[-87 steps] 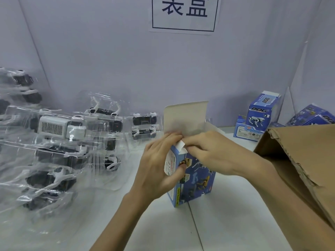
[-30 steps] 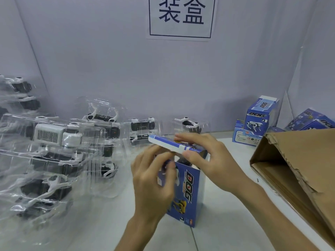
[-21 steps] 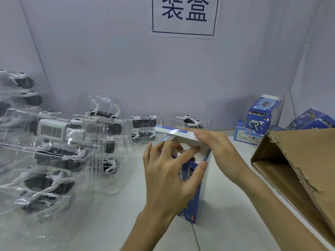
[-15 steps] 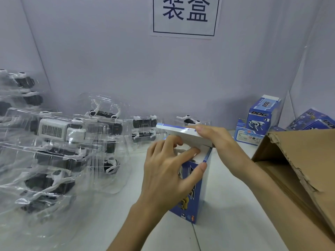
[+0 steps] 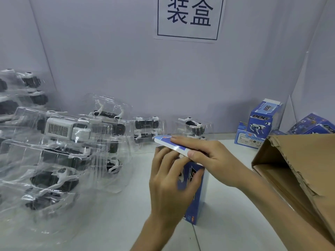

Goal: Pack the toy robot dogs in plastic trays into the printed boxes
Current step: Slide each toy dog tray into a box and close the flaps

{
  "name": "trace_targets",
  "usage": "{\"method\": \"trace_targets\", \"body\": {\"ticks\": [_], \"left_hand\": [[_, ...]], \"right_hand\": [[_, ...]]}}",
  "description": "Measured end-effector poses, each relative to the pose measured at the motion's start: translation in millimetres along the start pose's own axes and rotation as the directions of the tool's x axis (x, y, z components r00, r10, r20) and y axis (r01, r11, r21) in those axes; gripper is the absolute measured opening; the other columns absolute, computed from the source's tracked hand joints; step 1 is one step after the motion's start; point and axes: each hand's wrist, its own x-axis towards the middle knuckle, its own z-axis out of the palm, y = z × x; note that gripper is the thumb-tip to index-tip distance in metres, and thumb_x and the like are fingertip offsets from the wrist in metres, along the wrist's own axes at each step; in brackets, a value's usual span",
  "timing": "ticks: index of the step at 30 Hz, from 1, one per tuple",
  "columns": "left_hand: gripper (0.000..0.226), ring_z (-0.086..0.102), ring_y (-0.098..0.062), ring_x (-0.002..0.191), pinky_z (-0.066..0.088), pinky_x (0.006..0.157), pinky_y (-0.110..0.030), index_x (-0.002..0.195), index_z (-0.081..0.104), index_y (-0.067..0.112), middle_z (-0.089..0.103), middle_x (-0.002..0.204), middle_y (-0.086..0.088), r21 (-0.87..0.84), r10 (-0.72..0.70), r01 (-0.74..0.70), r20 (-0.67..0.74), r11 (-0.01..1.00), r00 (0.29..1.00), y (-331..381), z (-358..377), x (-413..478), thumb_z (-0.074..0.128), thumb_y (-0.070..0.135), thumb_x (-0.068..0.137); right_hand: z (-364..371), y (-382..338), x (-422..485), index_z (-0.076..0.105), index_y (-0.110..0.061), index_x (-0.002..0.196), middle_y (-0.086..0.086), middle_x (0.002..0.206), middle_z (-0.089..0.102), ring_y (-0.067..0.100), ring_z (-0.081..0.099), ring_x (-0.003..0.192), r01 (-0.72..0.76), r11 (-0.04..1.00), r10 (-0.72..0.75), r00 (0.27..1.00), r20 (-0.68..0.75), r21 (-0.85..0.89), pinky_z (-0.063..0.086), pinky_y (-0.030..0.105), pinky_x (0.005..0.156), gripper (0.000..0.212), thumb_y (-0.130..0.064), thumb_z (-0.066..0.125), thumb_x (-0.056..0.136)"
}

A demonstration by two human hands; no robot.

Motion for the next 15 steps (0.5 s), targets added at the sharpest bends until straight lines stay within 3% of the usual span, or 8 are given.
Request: {"method": "trace_targets", "body": {"ticks": [2,4,8,12,15], "left_hand": [[0.042,0.05,-0.015,0.121,0.04,0.104,-0.02,0.108,0.054,0.016,0.056,0.123,0.0,-0.094,-0.15,0.144,-0.061,0.985,0.987,7.1,1.6,-9.6,0.073,0.042,0.081],[0.052,0.048,-0.019,0.121,0.042,0.101,-0.025,0.111,0.049,0.017,0.052,0.126,-0.002,-0.044,-0.196,0.194,-0.053,0.98,0.979,6.1,0.9,-8.4,0.072,0.05,0.077],[0.055,0.053,-0.024,0.124,0.044,0.101,-0.043,0.119,0.063,0.01,0.059,0.13,-0.006,0.1,-0.133,0.127,0.059,0.987,0.989,-5.3,-2.5,-2.0,0.067,0.05,0.081],[0.049,0.049,-0.017,0.13,0.04,0.107,-0.037,0.125,0.061,0.011,0.056,0.136,-0.003,0.059,-0.101,0.095,0.099,0.994,0.99,-12.1,-8.1,-4.7,0.061,0.044,0.089],[0.044,0.051,-0.02,0.127,0.039,0.105,-0.035,0.125,0.062,0.011,0.056,0.134,-0.005,0.077,-0.033,0.025,0.113,0.997,0.993,-20.8,-11.1,-2.3,0.062,0.04,0.092]], "right_hand": [[-2.8,-0.6,1.7,0.056,-0.052,0.13,-0.037,0.134,0.054,-0.008,0.049,0.128,-0.025,1.0,0.024,1.0,-0.011,-0.003,0.052,0.017,0.091,0.04,-0.035,0.049,0.094],[-2.3,-1.9,4.0,0.059,-0.053,0.126,-0.038,0.133,0.053,-0.01,0.048,0.127,-0.02,0.994,0.017,0.999,-0.029,-0.11,0.054,0.02,0.09,0.04,-0.034,0.05,0.091],[5.6,-1.9,5.7,0.069,-0.041,0.121,-0.03,0.128,0.062,-0.011,0.052,0.122,0.004,0.99,-0.022,0.992,-0.128,-0.14,0.049,0.02,0.098,0.037,-0.031,0.057,0.088],[7.2,0.5,8.3,0.073,-0.035,0.118,-0.024,0.121,0.068,-0.009,0.059,0.115,0.023,0.983,-0.057,0.981,-0.187,-0.182,0.052,0.018,0.095,0.028,-0.03,0.073,0.09],[2.9,-3.0,11.7,0.072,-0.046,0.112,-0.028,0.109,0.071,-0.002,0.066,0.106,-0.037,0.999,0.03,0.984,-0.176,-0.039,0.056,0.016,0.079,0.026,-0.028,0.068,0.093]]}}
